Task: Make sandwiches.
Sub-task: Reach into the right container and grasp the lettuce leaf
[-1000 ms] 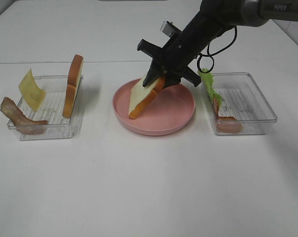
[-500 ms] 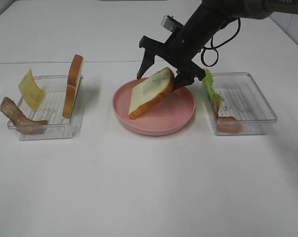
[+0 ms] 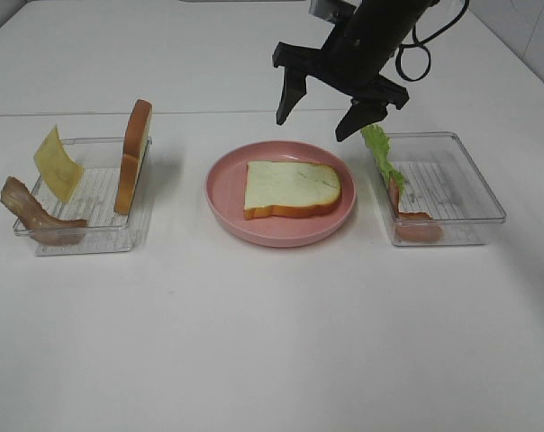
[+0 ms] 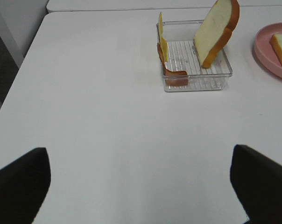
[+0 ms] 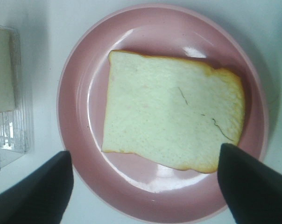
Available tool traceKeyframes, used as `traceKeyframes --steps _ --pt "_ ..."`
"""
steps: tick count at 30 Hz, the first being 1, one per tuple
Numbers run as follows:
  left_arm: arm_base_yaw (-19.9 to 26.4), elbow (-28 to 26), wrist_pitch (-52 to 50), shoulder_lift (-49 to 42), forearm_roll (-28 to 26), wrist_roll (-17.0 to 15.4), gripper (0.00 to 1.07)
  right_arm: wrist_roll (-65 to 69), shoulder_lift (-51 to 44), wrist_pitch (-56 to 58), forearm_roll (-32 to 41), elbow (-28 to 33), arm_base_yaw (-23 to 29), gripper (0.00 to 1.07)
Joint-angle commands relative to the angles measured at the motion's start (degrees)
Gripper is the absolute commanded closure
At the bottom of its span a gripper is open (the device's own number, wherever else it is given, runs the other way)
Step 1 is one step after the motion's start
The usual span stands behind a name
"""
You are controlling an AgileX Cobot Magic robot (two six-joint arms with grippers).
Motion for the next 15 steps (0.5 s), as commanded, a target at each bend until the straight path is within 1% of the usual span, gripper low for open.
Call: traceKeyframes --steps 1,5,6,7,8,9,10,11,12,15 --pt "-0.4 0.0 -0.4 -0.7 0.0 0.1 0.04 0.7 -2.1 0.1 -2.1 -0.2 0.0 0.28" --pt "-0.4 0.0 -0.4 -0.7 0.0 0.1 0.04 1.3 -2.7 0.7 -3.6 -0.2 0.0 0.28" --pt "-0.4 0.0 -0.4 -0.7 0.0 0.1 0.04 2.0 -3.0 1.7 -5.7 -0.2 0.0 0.28" --pt "-0.4 0.0 -0.4 -0.7 0.0 0.1 0.04 2.0 -3.0 1.7 -5.7 -0.2 0.0 0.28" --pt "-0.4 0.0 -0.4 -0.7 0.0 0.1 0.04 2.6 -3.0 2.1 -7.6 -0.2 0.0 0.28" --pt "-0.4 0.0 -0.4 -0.7 0.0 0.1 0.04 4.4 -3.2 3.2 -12.2 -0.2 0.0 0.28" --pt "-0.4 0.0 -0.4 -0.7 0.0 0.1 0.04 4.4 -3.2 3.2 -12.2 -0.2 0.0 0.28" --pt "-0.4 0.0 -0.4 -0.7 0.0 0.1 0.04 6.5 -3.3 4.2 -16.5 -0.2 0.0 0.28" --pt "-0.4 0.0 -0.4 -0.7 0.0 0.1 0.04 7.3 -3.4 4.7 -18.4 -0.2 0.0 0.28" --pt "-0.4 0.0 -0.4 -0.7 0.0 0.1 0.04 7.4 -3.4 4.9 -20.4 -0.2 0.0 0.28"
